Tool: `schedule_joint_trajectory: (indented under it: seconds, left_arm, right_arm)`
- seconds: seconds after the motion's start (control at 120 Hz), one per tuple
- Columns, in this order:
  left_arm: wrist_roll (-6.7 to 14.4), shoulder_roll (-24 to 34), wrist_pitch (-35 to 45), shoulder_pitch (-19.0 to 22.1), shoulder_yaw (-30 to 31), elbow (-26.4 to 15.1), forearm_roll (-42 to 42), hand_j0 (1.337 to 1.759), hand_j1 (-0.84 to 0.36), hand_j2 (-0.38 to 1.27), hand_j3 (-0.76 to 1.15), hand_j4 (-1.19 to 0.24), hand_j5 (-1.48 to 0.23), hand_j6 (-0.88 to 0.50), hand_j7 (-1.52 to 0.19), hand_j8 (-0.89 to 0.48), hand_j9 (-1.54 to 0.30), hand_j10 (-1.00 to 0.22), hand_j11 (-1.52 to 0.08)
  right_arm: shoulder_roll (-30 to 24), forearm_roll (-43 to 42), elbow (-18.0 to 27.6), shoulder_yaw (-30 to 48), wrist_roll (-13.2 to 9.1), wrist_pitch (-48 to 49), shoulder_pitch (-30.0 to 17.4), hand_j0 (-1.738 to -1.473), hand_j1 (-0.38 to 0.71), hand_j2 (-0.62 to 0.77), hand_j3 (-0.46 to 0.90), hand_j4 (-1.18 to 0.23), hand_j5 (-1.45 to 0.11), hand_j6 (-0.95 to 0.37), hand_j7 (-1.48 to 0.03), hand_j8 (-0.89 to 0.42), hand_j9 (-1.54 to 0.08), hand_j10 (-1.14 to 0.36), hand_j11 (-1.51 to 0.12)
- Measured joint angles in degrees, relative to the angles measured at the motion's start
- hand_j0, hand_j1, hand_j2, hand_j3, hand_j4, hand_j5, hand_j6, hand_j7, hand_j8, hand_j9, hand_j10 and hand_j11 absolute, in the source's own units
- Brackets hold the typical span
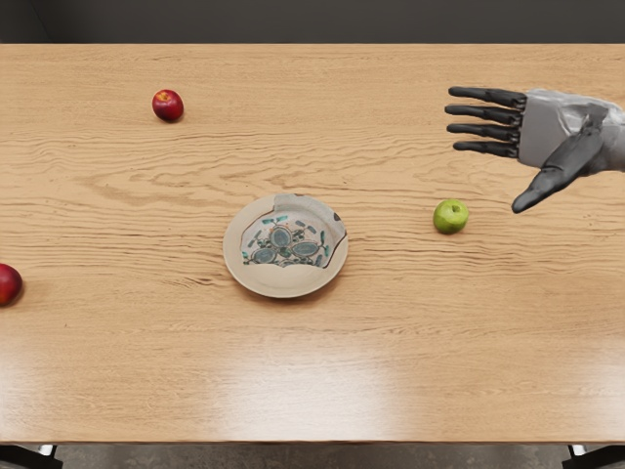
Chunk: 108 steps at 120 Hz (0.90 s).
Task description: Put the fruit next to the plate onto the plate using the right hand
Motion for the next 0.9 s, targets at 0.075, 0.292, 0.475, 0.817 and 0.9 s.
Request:
schedule_joint_trajectory:
  seconds: [0.075,0.292,0.475,0.817,0.9]
  left_arm:
    - [0.00,0.00,0.00,0.00,0.00,0.00,0.00,1.658,0.35,0.00,0.00,0.00,0.00,0.00,0.00,0.00,0.00,0.00,0.00]
    - [0.00,0.00,0.00,0.00,-0.01,0.00,0.00,1.658,0.35,0.00,0.00,0.00,0.00,0.00,0.00,0.00,0.00,0.00,0.00]
    - [0.00,0.00,0.00,0.00,-0.01,0.00,0.00,1.658,0.35,0.00,0.00,0.00,0.00,0.00,0.00,0.00,0.00,0.00,0.00]
    - [0.00,0.00,0.00,0.00,0.00,0.00,0.00,1.658,0.35,0.00,0.00,0.00,0.00,0.00,0.00,0.00,0.00,0.00,0.00]
    - [0.00,0.00,0.00,0.00,0.01,0.00,0.00,1.658,0.35,0.00,0.00,0.00,0.00,0.00,0.00,0.00,0.00,0.00,0.00]
  right_arm:
    - [0.87,-0.02,0.17,0.07,-0.98,0.00,0.35,-1.658,-0.32,0.00,0.00,-0.02,-0.03,-0.02,-0.03,-0.03,-0.03,-0.03,-0.03]
    - [-4.97,-18.97,6.29,0.72,-4.92,-0.93,0.94,-1.658,-0.32,0.00,0.00,-0.03,-0.04,-0.03,-0.04,-0.03,-0.04,-0.03,-0.04]
    - [3.67,-36.85,7.45,1.11,-13.55,-16.69,1.54,-1.658,-0.32,0.00,0.00,-0.03,-0.04,-0.03,-0.04,-0.03,-0.04,-0.03,-0.04]
    - [21.84,-56.10,0.89,-3.85,-21.78,-35.13,1.32,-1.658,-0.31,-0.01,0.00,-0.04,-0.05,-0.04,-0.05,-0.04,-0.05,-0.04,-0.05]
    - [23.58,-57.70,-0.56,-5.93,-21.98,-39.45,1.18,-1.658,-0.30,-0.01,0.00,-0.05,-0.06,-0.05,-0.06,-0.05,-0.06,-0.05,-0.06]
